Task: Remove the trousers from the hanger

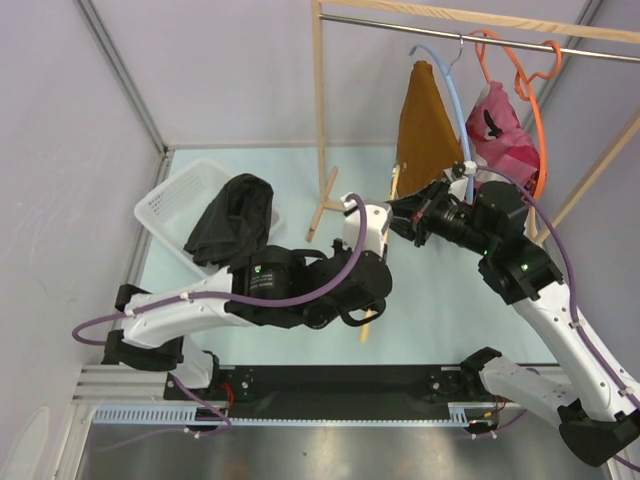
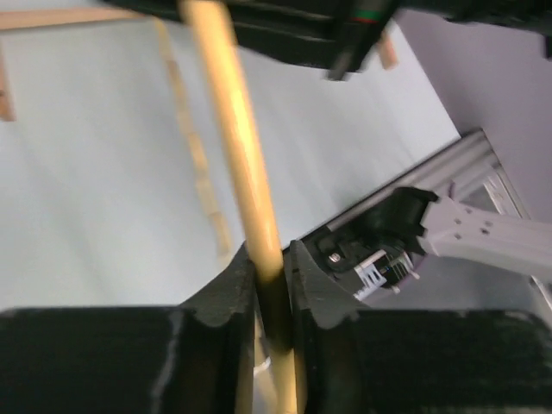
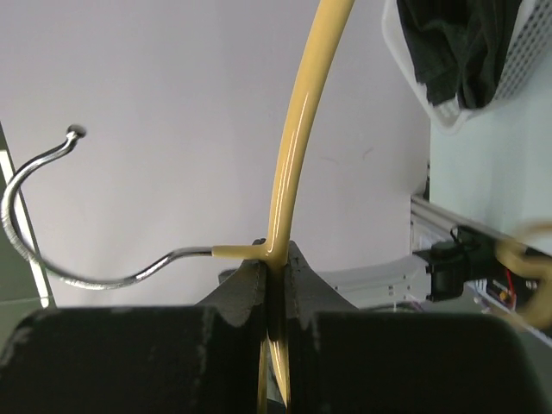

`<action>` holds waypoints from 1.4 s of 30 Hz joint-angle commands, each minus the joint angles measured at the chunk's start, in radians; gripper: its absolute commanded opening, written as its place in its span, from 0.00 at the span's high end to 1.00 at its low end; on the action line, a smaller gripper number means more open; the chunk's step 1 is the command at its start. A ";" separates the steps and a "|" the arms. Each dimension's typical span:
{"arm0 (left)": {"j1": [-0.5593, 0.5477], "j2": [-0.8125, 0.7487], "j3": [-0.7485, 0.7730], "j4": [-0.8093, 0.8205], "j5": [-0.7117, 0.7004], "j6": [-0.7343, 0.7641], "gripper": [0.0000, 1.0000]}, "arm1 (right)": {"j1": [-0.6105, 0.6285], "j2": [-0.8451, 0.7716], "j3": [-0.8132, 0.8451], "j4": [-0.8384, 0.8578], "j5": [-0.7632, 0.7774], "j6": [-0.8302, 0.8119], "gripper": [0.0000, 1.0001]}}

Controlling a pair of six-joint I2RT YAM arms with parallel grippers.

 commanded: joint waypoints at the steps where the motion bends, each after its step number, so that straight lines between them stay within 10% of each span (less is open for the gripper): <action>1: 0.046 -0.047 0.001 -0.001 0.020 0.023 0.95 | 0.045 -0.006 0.054 0.090 0.016 0.024 1.00; 6: 0.098 -0.087 -0.001 -0.052 0.005 0.020 1.00 | 0.065 0.008 0.057 0.087 -0.004 0.001 1.00; 13: 0.224 -0.105 0.083 -0.043 0.019 0.112 0.99 | 0.041 0.048 0.147 -0.092 -0.103 -0.251 0.20; 16: 0.307 -0.096 0.136 -0.004 0.088 0.185 0.99 | 0.039 0.079 0.315 -0.314 -0.081 -0.463 0.02; 23: 0.491 -0.116 0.093 0.235 0.296 0.362 1.00 | 0.005 0.091 0.526 -0.632 -0.050 -0.722 0.00; 42: 0.841 -0.039 0.001 0.694 0.769 0.336 1.00 | -0.059 0.125 0.652 -0.743 -0.005 -0.769 0.00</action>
